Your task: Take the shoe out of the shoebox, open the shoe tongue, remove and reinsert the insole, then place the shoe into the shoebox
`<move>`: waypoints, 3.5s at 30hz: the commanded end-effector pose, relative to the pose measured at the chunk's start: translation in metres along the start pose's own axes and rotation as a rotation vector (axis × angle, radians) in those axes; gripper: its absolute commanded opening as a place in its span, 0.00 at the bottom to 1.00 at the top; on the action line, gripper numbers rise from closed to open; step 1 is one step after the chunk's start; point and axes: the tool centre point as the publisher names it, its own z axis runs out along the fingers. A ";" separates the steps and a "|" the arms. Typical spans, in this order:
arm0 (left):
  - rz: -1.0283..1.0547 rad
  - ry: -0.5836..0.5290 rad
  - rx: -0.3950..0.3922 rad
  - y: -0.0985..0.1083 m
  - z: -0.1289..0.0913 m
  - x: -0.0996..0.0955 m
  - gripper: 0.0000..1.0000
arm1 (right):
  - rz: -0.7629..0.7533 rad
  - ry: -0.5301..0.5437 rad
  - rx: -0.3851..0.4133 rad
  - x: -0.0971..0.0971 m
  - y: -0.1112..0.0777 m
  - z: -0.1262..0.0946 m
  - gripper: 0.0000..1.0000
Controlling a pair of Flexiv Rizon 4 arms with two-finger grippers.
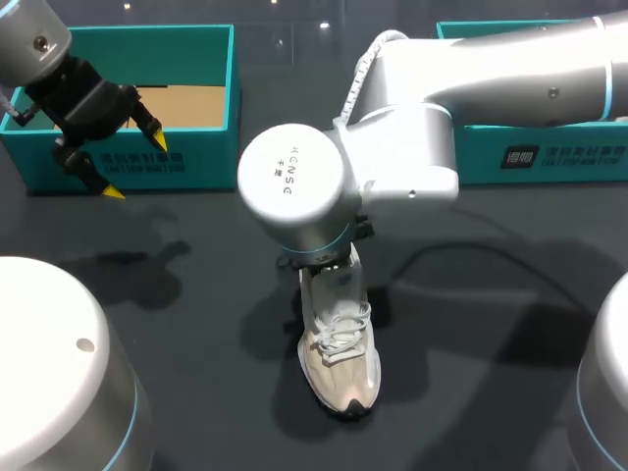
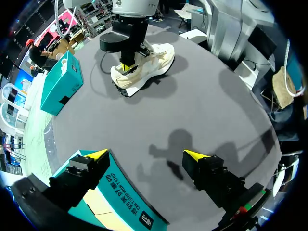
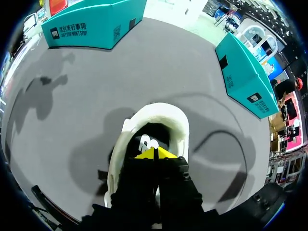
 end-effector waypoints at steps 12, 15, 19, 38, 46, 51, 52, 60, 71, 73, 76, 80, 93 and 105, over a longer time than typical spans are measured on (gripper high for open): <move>0.001 0.001 -0.003 0.000 0.000 0.001 1.00 | -0.006 0.105 0.100 -0.001 -0.016 0.047 0.00; 0.001 0.001 -0.003 0.000 0.000 0.001 1.00 | 0.000 0.106 0.119 0.003 -0.026 0.043 0.00; 0.001 0.001 -0.003 0.000 0.000 0.001 1.00 | 0.012 0.084 0.118 0.003 -0.033 0.029 0.00; 0.001 0.001 -0.003 0.000 0.000 0.001 1.00 | -0.014 0.205 0.108 0.008 -0.021 0.050 0.00; 0.001 0.001 -0.003 0.000 0.000 0.001 1.00 | 0.030 0.203 0.116 0.012 -0.040 0.032 0.00; 0.001 0.001 -0.003 0.000 0.000 0.001 1.00 | 0.009 0.188 0.132 0.011 -0.029 0.011 0.00; 0.001 0.001 -0.003 0.000 0.000 0.001 1.00 | 0.005 0.180 0.137 0.011 -0.026 0.006 0.00; 0.001 0.001 -0.003 0.000 0.000 0.001 1.00 | -0.022 0.206 0.224 0.002 -0.004 -0.011 0.00; 0.001 0.001 -0.003 0.000 0.000 0.001 1.00 | 0.029 0.294 0.372 0.001 -0.018 -0.018 0.10; 0.001 0.001 -0.003 0.000 0.000 0.001 1.00 | 0.047 0.288 0.383 0.003 -0.022 -0.022 0.09; 0.001 0.001 -0.003 0.000 0.000 0.001 1.00 | 0.077 0.289 0.390 0.004 -0.028 -0.023 0.10; 0.001 0.001 -0.003 0.000 0.000 0.001 1.00 | 0.103 0.289 0.395 0.005 -0.035 -0.026 0.13; 0.001 0.001 -0.003 0.000 0.000 0.001 1.00 | 0.131 0.272 0.443 0.007 -0.043 -0.030 0.97; 0.001 0.001 -0.003 0.000 0.000 0.001 1.00 | 0.150 0.273 0.453 0.013 -0.047 -0.032 1.00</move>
